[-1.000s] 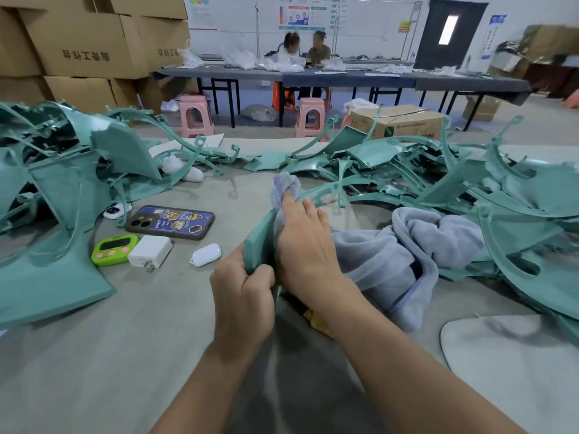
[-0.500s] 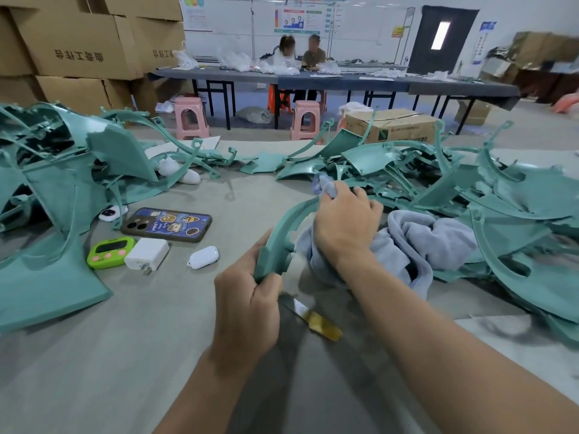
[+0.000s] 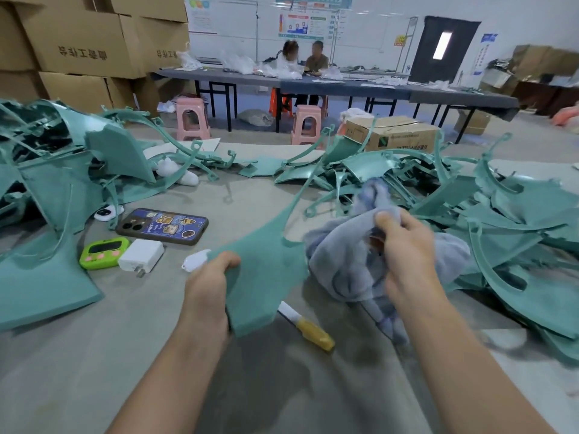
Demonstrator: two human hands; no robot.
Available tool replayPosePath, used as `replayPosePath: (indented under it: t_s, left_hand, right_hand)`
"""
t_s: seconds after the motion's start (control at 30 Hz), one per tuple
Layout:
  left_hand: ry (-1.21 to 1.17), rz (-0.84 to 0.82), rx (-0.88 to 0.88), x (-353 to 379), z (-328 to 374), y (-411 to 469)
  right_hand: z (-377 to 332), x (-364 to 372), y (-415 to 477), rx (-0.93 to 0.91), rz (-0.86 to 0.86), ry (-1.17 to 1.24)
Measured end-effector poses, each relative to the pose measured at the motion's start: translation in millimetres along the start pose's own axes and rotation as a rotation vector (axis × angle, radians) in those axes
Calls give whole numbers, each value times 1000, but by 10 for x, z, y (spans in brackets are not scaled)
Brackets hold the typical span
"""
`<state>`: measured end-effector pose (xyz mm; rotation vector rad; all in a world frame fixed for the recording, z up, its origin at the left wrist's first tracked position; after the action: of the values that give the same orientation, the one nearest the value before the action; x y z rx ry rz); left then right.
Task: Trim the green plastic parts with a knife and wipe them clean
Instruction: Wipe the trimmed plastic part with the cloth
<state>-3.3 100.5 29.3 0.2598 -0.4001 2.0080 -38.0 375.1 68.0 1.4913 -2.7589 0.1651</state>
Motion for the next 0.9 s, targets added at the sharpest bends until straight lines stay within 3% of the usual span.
replayPosePath:
  t_s: [0.07, 0.17, 0.3, 0.4, 0.53, 0.57, 0.63, 0.7, 0.8, 0.9]
  left_hand:
    - [8, -135, -117, 112, -123, -38]
    - [52, -195, -22, 202, -232, -7]
    - [486, -121, 362, 107, -97, -23]
    - [617, -150, 595, 114, -8, -52]
    - [893, -341, 695, 257, -73, -149]
    - [813, -382, 645, 285, -101, -174]
    - [365, -442, 404, 360, -143, -254]
    - [-37, -476, 130, 435, -214, -314]
    - [-157, -367, 17, 352, -222, -322]
    - [-194, -216, -26, 145, -163, -253]
  right_hand:
    - [161, 157, -209, 175, -283, 86]
    - [292, 305, -450, 374, -545, 251]
    - [300, 341, -584, 462, -614, 358]
    - [316, 376, -664, 528, -639, 407]
    - [341, 448, -762, 572, -682, 464]
    - [361, 474, -786, 557, -694, 457]
    - [405, 543, -838, 488, -731, 385]
    - [389, 591, -883, 301, -742, 210]
    - [300, 635, -1013, -132, -733, -128]
    - [339, 658, -1151, -336, -679, -303]
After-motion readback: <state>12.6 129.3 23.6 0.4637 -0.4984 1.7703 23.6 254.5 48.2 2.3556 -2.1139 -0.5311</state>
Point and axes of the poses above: each hand's wrist, its own y-axis towards the middle knuckle, its own x-axis out of the palm, z = x × y, the point moved 5 cm from there along y, towards the middle knuckle, and after that the axes turned 11 degrees about x, right-handed, at the moved point
